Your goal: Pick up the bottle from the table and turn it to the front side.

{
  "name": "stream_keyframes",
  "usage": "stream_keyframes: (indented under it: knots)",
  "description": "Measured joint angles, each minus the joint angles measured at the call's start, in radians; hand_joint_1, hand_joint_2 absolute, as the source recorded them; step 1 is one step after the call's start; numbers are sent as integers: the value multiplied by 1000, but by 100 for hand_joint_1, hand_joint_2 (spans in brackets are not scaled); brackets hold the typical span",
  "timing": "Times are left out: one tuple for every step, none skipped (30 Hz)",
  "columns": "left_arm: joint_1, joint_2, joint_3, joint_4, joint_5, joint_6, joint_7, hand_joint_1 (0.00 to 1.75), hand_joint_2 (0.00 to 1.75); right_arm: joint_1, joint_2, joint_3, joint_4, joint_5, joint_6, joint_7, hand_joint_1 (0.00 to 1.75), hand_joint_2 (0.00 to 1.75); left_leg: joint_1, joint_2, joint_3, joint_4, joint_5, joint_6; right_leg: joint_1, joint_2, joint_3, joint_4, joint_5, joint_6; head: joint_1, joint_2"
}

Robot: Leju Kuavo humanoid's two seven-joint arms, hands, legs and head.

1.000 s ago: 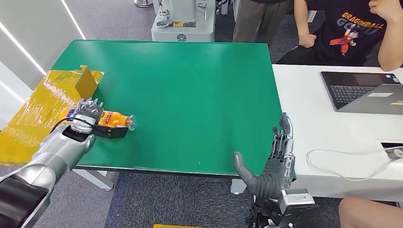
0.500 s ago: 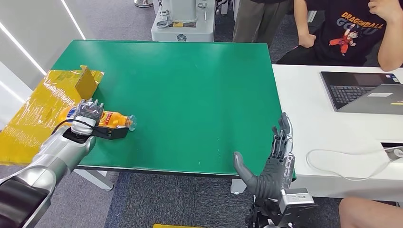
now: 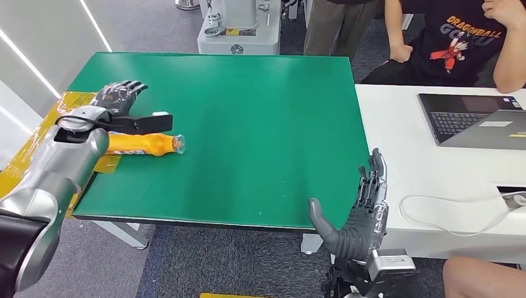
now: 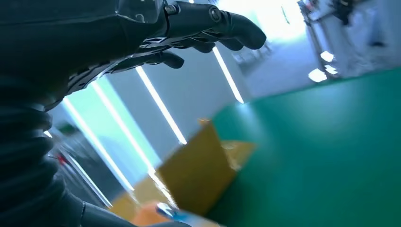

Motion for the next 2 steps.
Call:
stream_keyframes:
  knots:
    - [-22,-1,19,-13,59,-88,-47,0,175,0,0,-1,0,-7,-3,-7,0,175,0,0,0,0,0,0,0,0,0,0,0,0,0,0]
    - [-34,-2,29,-19,90,-136,-72,0,175,0,0,-2,1,-11,-4,-10,0,175,0,0,0,0,0,0,0,0,0,0,0,0,0,0]
